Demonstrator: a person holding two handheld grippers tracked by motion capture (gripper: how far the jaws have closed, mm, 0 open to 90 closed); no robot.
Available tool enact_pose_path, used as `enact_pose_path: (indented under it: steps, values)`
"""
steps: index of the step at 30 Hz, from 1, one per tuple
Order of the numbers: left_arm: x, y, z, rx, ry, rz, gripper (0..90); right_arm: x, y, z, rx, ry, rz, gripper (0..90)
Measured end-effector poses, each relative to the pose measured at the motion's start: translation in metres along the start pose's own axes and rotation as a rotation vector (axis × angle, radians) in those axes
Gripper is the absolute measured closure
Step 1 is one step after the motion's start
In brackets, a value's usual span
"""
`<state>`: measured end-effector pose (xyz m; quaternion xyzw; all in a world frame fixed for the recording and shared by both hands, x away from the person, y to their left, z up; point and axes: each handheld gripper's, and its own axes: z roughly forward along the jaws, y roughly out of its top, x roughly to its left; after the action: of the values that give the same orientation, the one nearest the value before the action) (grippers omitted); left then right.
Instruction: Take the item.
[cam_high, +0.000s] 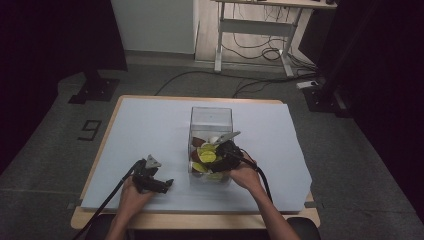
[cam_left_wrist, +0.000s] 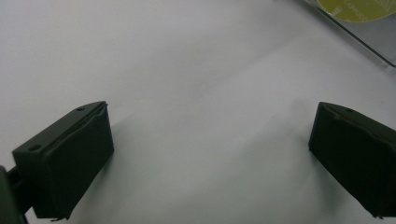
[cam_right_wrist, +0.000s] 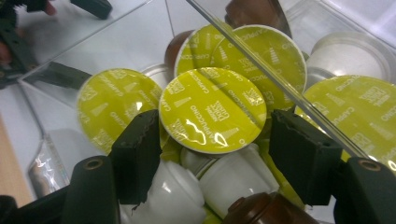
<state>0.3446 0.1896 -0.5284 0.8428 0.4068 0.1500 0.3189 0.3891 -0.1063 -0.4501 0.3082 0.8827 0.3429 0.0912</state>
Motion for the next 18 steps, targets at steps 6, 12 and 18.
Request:
enact_pose_path:
  steps: [6, 12, 18]
  values:
    - [0.0, 0.0, -0.0001, 0.001, 0.0, 0.0, 0.0, 0.0007, 0.0009, 0.0006, 0.008, -0.009, -0.005, 34.8]
    - [0.0, 0.0, -0.0001, 0.001, 0.0, 0.0, 0.0, 0.0003, 0.0028, -0.0007, 0.01, 0.008, -0.002, 35.2]
    - [-0.0001, 0.0, -0.0001, 0.001, 0.0, 0.0, 0.0, 0.0051, 0.0098, 0.003, 0.034, 0.022, -0.015, 32.9]
